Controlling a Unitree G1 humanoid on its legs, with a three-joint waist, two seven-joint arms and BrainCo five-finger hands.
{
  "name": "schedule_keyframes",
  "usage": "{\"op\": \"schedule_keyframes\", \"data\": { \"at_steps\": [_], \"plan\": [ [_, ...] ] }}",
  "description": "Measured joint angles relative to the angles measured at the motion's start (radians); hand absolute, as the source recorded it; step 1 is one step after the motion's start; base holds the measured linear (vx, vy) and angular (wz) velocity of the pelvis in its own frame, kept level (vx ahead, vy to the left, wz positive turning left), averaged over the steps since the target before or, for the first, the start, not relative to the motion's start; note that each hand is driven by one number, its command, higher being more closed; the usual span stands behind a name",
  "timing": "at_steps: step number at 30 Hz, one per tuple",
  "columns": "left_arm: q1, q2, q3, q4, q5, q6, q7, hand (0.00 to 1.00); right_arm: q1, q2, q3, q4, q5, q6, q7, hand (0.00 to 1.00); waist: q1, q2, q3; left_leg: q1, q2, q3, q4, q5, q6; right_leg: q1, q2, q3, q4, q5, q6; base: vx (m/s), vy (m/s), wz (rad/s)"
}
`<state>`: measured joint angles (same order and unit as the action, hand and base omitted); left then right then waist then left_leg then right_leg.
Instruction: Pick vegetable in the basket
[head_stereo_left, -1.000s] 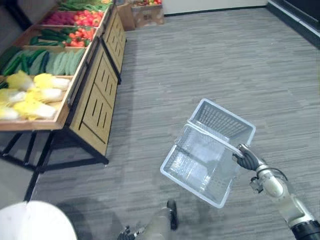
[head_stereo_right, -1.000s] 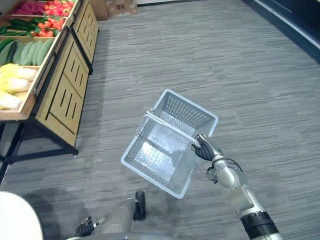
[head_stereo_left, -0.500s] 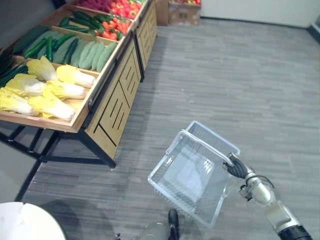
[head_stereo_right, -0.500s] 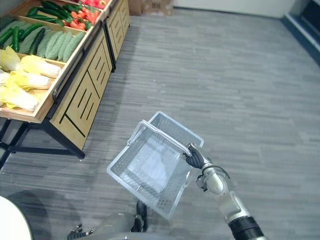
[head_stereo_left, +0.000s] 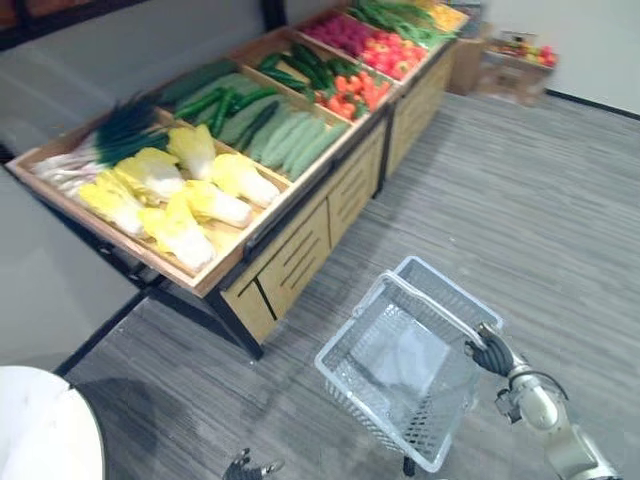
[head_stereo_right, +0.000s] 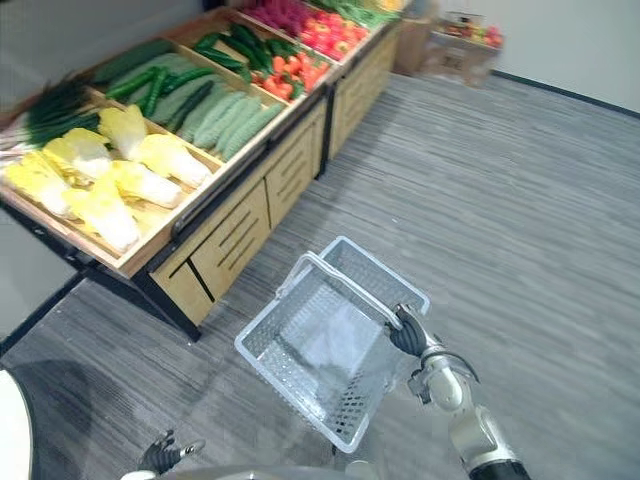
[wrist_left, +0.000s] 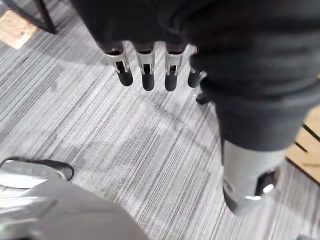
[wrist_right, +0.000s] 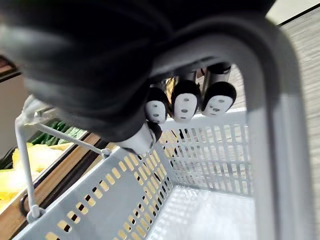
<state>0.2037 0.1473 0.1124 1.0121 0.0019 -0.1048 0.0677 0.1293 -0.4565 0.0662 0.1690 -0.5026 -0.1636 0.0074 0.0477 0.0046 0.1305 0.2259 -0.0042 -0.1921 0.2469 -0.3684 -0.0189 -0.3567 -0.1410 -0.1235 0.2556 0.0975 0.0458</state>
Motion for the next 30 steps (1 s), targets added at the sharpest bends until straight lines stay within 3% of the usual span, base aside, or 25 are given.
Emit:
{"op": "schedule_keyframes", "data": {
  "at_steps": [1, 2, 4, 5, 6, 9, 11, 12, 14, 15, 16, 17, 18, 20, 23, 24, 25, 28, 30],
  "plan": [
    [-0.003, -0.008, 0.022, 0.026, 0.000, 0.000, 0.000, 0.00, -0.013, -0.002, -0.007, -0.001, 0.000, 0.001, 0.000, 1.00, 0.004, 0.014, -0.007, -0.042, 0.030, -0.010, 0.076, 0.026, -0.019, -0.007, 0.020, -0.045, 0.049, -0.040, -0.047, 0.64, -0.351, 0.49],
    [-0.003, -0.014, 0.034, 0.033, 0.000, 0.001, 0.000, 0.00, -0.020, -0.001, -0.013, -0.001, 0.000, 0.003, 0.000, 1.00, 0.004, 0.017, -0.007, -0.062, 0.037, -0.010, 0.118, 0.049, -0.023, -0.005, 0.026, -0.066, 0.064, -0.053, -0.065, 0.62, -0.346, 0.46],
    [-0.003, -0.035, 0.056, 0.049, -0.001, 0.008, 0.001, 0.00, -0.028, -0.017, -0.023, 0.002, 0.001, 0.008, -0.001, 1.00, -0.002, 0.017, -0.006, -0.127, 0.049, 0.015, 0.273, 0.179, -0.031, 0.045, 0.030, -0.120, 0.067, -0.083, -0.088, 0.60, -0.331, 0.43],
    [0.003, -0.045, 0.056, 0.052, -0.001, 0.012, 0.001, 0.00, -0.027, -0.039, -0.022, 0.005, 0.000, 0.008, -0.001, 1.00, -0.003, 0.014, -0.004, -0.178, 0.060, 0.068, 0.397, 0.319, -0.040, 0.118, 0.029, -0.147, 0.039, -0.106, -0.093, 0.60, -0.285, 0.40],
    [0.012, -0.050, 0.064, 0.049, -0.014, 0.011, 0.001, 0.00, -0.028, -0.057, -0.026, 0.018, -0.003, 0.008, -0.005, 1.00, 0.013, -0.003, 0.003, -0.234, 0.111, 0.170, 0.549, 0.367, -0.036, 0.213, 0.028, -0.152, -0.023, -0.131, -0.103, 0.48, -0.210, 0.36],
    [0.011, -0.043, 0.077, 0.005, -0.029, 0.003, -0.005, 0.00, -0.055, -0.092, -0.086, 0.089, -0.004, 0.015, -0.027, 1.00, 0.031, 0.001, 0.000, -0.426, 0.231, 0.397, 0.717, 0.223, 0.019, 0.363, 0.031, -0.206, -0.154, -0.149, -0.101, 0.38, -0.156, 0.42],
    [0.011, -0.043, 0.082, -0.006, -0.030, 0.002, -0.005, 0.00, -0.077, -0.121, -0.107, 0.125, -0.004, 0.027, -0.042, 1.00, 0.044, 0.007, -0.001, -0.523, 0.243, 0.468, 0.672, 0.186, 0.013, 0.410, 0.022, -0.237, -0.197, -0.169, -0.072, 0.27, -0.039, 0.38],
    [0.020, -0.040, 0.082, -0.003, -0.030, 0.006, -0.006, 0.00, -0.089, -0.128, -0.113, 0.161, -0.006, 0.031, -0.045, 1.00, 0.046, 0.008, 0.000, -0.551, 0.238, 0.526, 0.572, 0.179, 0.008, 0.441, 0.012, -0.257, -0.206, -0.183, -0.053, 0.26, 0.030, 0.41],
    [0.034, -0.040, 0.080, 0.013, -0.029, 0.009, -0.006, 0.00, -0.088, -0.147, -0.137, 0.194, -0.009, 0.031, -0.047, 1.00, 0.042, 0.017, -0.006, -0.551, 0.220, 0.645, 0.342, 0.220, 0.009, 0.482, 0.005, -0.295, -0.210, -0.212, -0.014, 0.32, 0.116, 0.51],
    [0.041, -0.043, 0.079, 0.019, -0.029, 0.010, -0.007, 0.00, -0.086, -0.166, -0.151, 0.207, -0.009, 0.034, -0.048, 1.00, 0.041, 0.036, -0.018, -0.549, 0.209, 0.704, 0.217, 0.300, 0.003, 0.491, 0.017, -0.316, -0.210, -0.228, 0.006, 0.42, 0.211, 0.81],
    [0.049, -0.044, 0.082, 0.026, -0.028, 0.019, -0.006, 0.00, -0.085, -0.179, -0.184, 0.231, -0.010, 0.040, -0.054, 1.00, 0.037, 0.061, -0.037, -0.516, 0.196, 0.795, 0.065, 0.344, 0.077, 0.519, 0.037, -0.345, -0.220, -0.255, 0.037, 0.29, 0.162, 0.72],
    [0.047, -0.042, 0.082, 0.026, -0.028, 0.021, -0.006, 0.00, -0.085, -0.179, -0.186, 0.240, -0.010, 0.044, -0.057, 1.00, 0.035, 0.061, -0.039, -0.505, 0.179, 0.804, 0.038, 0.338, 0.086, 0.525, 0.033, -0.352, -0.222, -0.256, 0.038, 0.36, 0.194, 0.87],
    [0.032, -0.036, 0.087, 0.021, -0.028, 0.020, -0.007, 0.00, -0.092, -0.181, -0.188, 0.279, -0.009, 0.049, -0.067, 1.00, 0.037, 0.012, -0.038, -0.482, 0.109, 0.814, -0.045, 0.344, 0.105, 0.529, 0.003, -0.382, -0.222, -0.265, 0.042, 0.31, 0.160, 0.64],
    [0.032, -0.042, 0.092, 0.026, -0.027, 0.022, -0.010, 0.00, -0.115, -0.180, -0.189, 0.314, -0.010, 0.050, -0.069, 1.00, 0.039, -0.006, -0.040, -0.473, 0.066, 0.797, -0.068, 0.326, 0.150, 0.529, -0.025, -0.388, -0.188, -0.272, 0.054, 0.32, 0.165, 0.54],
    [0.051, -0.060, 0.095, 0.033, -0.026, 0.027, -0.011, 0.00, -0.119, -0.148, -0.194, 0.383, -0.029, 0.055, -0.067, 1.00, 0.031, -0.003, -0.040, -0.353, 0.010, 0.754, -0.140, 0.287, 0.141, 0.457, -0.146, -0.357, 0.218, -0.272, 0.110, 0.30, 0.171, 0.43],
    [0.053, -0.055, 0.092, 0.032, -0.026, 0.027, -0.010, 0.00, -0.117, -0.123, -0.207, 0.396, -0.031, 0.054, -0.067, 1.00, 0.022, -0.006, -0.039, -0.320, 0.000, 0.729, -0.150, 0.275, 0.136, 0.395, -0.183, -0.304, 0.404, -0.212, 0.173, 0.36, 0.095, 0.69],
    [0.046, -0.039, 0.081, 0.035, -0.025, 0.029, -0.010, 0.00, -0.110, -0.088, -0.236, 0.411, -0.030, 0.050, -0.068, 1.00, -0.005, -0.012, -0.034, -0.272, -0.009, 0.678, -0.165, 0.265, 0.131, 0.282, -0.210, -0.220, 0.676, -0.182, 0.189, 0.37, 0.067, 0.78],
    [0.033, -0.025, 0.072, 0.034, -0.022, 0.029, -0.004, 0.00, -0.085, -0.064, -0.298, 0.440, -0.030, 0.056, -0.077, 1.00, -0.021, -0.008, -0.029, -0.196, -0.013, 0.629, -0.188, 0.264, 0.126, 0.190, -0.231, -0.209, 0.781, -0.223, 0.121, 0.30, 0.003, 0.75],
    [0.006, -0.026, 0.082, 0.008, -0.025, 0.026, 0.002, 0.00, -0.088, -0.063, -0.393, 0.527, -0.028, 0.051, -0.088, 1.00, -0.045, 0.000, -0.025, -0.170, -0.012, 0.545, -0.188, 0.264, 0.115, 0.150, -0.242, -0.221, 0.617, -0.247, 0.088, 0.26, -0.071, 1.03]
  ]
}}
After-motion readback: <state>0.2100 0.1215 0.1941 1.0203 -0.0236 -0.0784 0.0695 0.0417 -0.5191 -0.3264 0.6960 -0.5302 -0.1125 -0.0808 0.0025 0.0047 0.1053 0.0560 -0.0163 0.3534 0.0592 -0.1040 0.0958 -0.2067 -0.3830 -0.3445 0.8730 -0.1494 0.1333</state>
